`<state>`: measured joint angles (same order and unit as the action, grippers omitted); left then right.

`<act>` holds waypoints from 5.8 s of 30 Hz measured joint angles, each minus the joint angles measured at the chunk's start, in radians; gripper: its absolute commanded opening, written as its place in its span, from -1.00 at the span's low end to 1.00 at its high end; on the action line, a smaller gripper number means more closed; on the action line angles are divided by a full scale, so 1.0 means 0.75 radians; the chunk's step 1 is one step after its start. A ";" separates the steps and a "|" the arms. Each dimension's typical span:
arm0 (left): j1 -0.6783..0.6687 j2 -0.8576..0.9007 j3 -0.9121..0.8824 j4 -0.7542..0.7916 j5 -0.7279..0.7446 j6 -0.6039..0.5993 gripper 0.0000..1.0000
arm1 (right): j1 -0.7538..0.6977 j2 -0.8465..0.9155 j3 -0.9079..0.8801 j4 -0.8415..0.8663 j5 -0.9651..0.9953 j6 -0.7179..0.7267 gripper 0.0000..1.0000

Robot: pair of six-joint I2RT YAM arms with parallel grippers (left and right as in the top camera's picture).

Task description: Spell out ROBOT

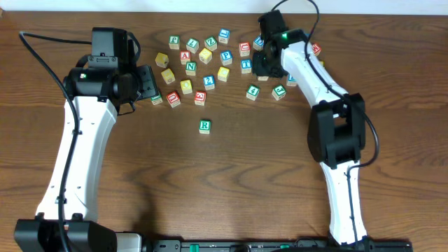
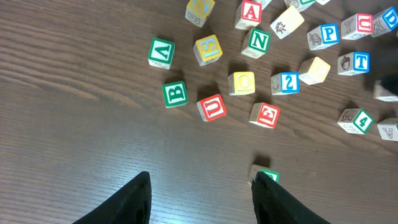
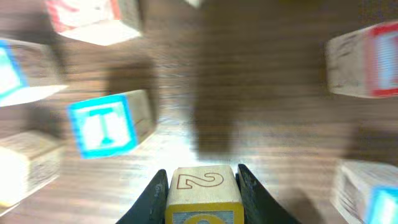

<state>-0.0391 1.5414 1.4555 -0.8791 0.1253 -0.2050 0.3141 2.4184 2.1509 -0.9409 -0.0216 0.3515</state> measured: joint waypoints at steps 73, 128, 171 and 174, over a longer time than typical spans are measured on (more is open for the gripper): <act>0.000 0.002 0.000 0.018 0.000 0.000 0.03 | 0.474 -0.380 -0.120 -0.083 0.136 0.247 0.01; 0.000 0.184 -0.001 0.165 -0.062 -0.011 0.04 | 0.230 -0.393 0.024 -0.205 0.083 0.039 0.28; 0.000 0.184 -0.001 0.153 -0.062 -0.011 0.05 | 0.206 -0.392 0.024 -0.264 0.053 0.042 0.40; 0.000 0.184 -0.001 0.134 -0.062 -0.011 0.04 | 0.206 -0.392 0.024 -0.265 0.053 0.042 0.40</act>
<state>-0.0391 1.6794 1.4551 -0.7784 0.0792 -0.2131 0.4686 2.1242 2.1693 -1.1397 0.0181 0.3828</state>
